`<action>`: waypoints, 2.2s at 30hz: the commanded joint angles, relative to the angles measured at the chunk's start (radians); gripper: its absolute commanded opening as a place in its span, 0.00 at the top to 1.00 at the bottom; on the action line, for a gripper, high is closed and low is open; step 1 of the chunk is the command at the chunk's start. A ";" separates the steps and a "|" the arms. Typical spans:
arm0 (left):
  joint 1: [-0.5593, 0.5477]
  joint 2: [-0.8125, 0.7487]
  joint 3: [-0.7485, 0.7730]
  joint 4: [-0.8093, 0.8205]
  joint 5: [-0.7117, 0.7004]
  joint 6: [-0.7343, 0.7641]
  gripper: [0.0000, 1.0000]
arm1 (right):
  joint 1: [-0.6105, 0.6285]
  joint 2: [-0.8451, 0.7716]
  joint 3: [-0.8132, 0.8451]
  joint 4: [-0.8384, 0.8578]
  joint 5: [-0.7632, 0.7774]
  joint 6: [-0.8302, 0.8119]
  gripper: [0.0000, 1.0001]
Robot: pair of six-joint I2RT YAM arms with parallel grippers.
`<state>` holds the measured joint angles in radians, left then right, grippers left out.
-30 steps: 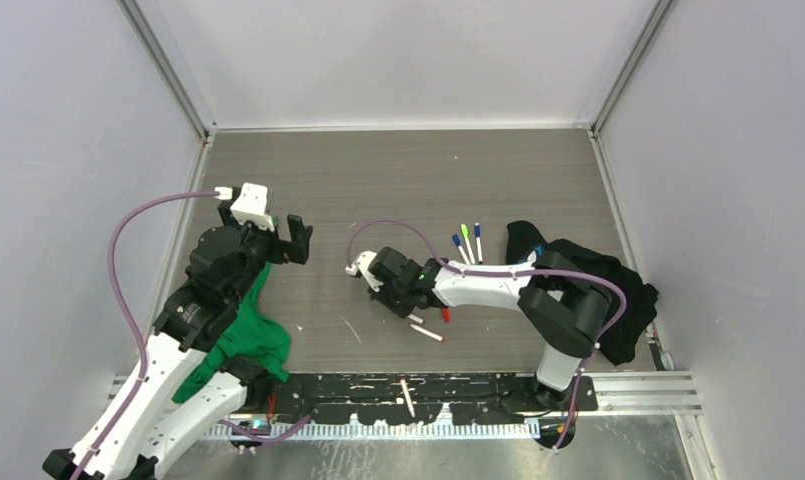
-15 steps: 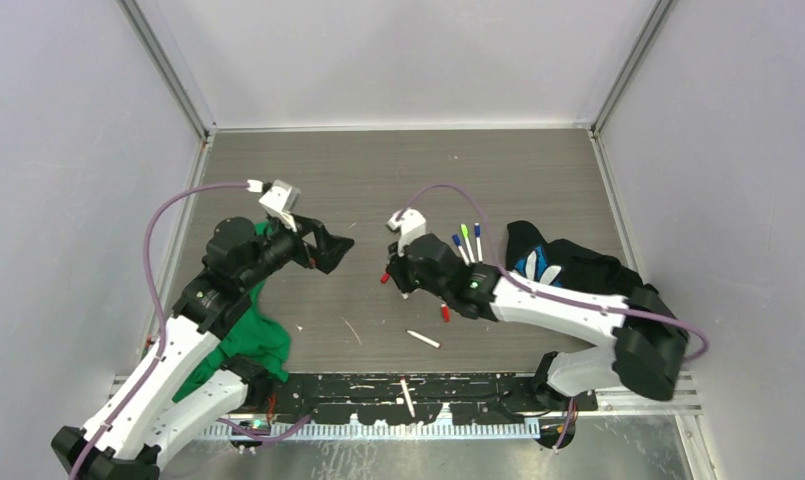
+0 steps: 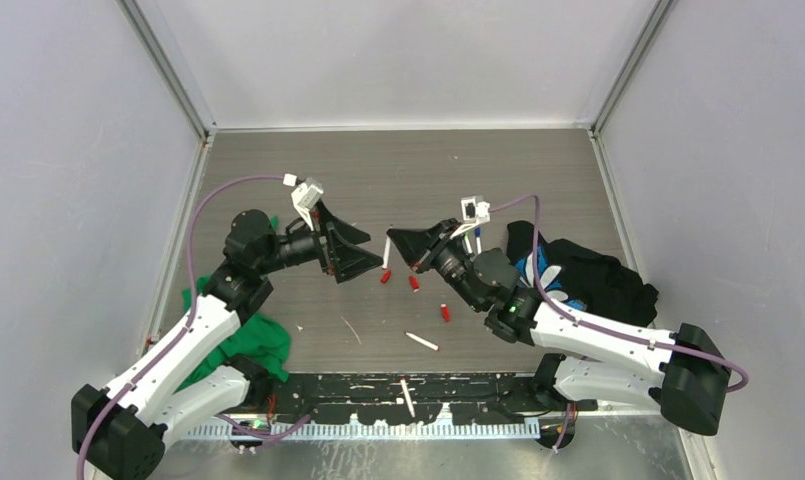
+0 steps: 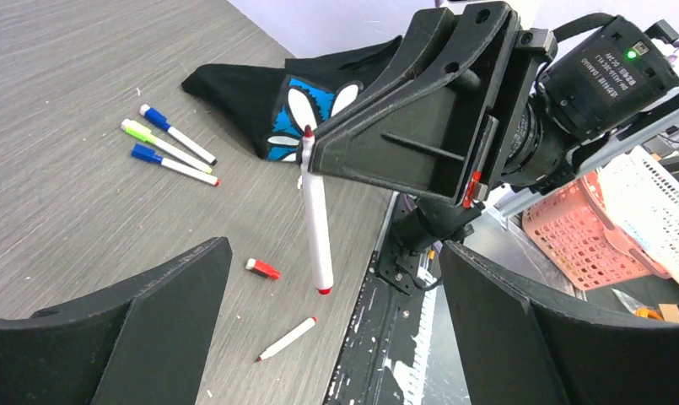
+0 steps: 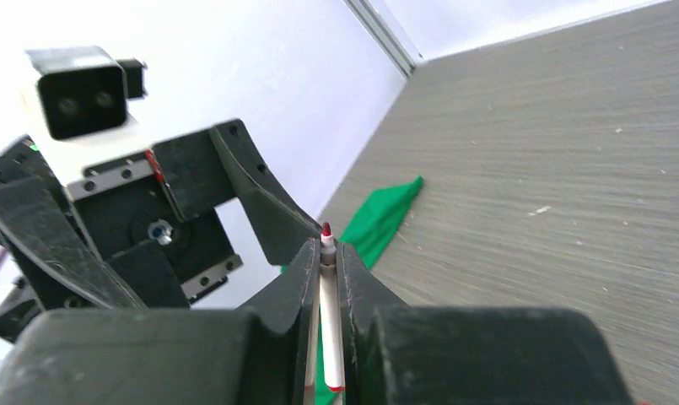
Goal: Insert the pens into the pen caps
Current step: Pick up the pen from the center of the board, then adjust the pen cap at the center of the board.
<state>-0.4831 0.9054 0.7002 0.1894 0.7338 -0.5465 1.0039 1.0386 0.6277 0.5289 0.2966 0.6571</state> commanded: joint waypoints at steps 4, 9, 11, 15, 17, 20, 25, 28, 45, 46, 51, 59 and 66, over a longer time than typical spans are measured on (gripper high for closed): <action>-0.006 0.009 0.020 0.066 0.031 -0.012 0.10 | 0.007 -0.028 -0.056 0.309 0.050 0.100 0.99; -0.007 0.027 0.039 0.010 0.005 0.002 0.29 | 0.035 0.004 -0.058 0.385 0.064 0.127 0.99; -0.007 0.028 0.040 0.008 0.005 0.003 0.36 | 0.049 0.024 -0.056 0.414 0.073 0.127 0.99; -0.008 0.030 0.042 0.001 0.004 0.005 0.39 | 0.071 0.067 -0.047 0.454 0.081 0.128 0.99; -0.009 0.030 0.044 -0.001 0.002 0.005 0.42 | 0.079 0.083 -0.043 0.465 0.084 0.125 0.99; -0.007 0.028 0.045 0.000 0.006 0.003 0.48 | 0.092 0.101 -0.037 0.487 0.089 0.117 0.99; -0.008 0.019 0.044 0.003 0.002 0.005 0.66 | 0.108 0.124 -0.031 0.498 0.101 0.099 0.99; -0.007 0.017 0.044 0.001 0.002 0.006 0.79 | 0.111 0.122 -0.032 0.493 0.107 0.095 0.99; 0.008 -0.113 0.089 -0.236 -0.240 0.190 1.00 | 0.090 -0.092 0.098 -0.447 0.199 -0.129 0.29; 0.012 -0.118 0.092 -0.241 -0.249 0.194 1.00 | 0.072 -0.086 0.118 -0.551 0.181 -0.138 0.27; 0.026 -0.135 0.110 -0.290 -0.290 0.235 1.00 | -0.162 0.001 0.209 -0.838 -0.103 -0.150 0.25; 0.028 -0.132 0.114 -0.289 -0.267 0.246 1.00 | -0.252 0.247 0.323 -1.018 -0.176 -0.245 0.32; 0.028 -0.120 0.115 -0.288 -0.253 0.244 1.00 | -0.224 0.436 0.371 -0.929 -0.248 -0.405 0.42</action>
<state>-0.4614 0.7864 0.7696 -0.1249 0.4599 -0.3202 0.7582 1.4143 0.9298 -0.4370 0.1009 0.3733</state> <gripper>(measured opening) 0.091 0.589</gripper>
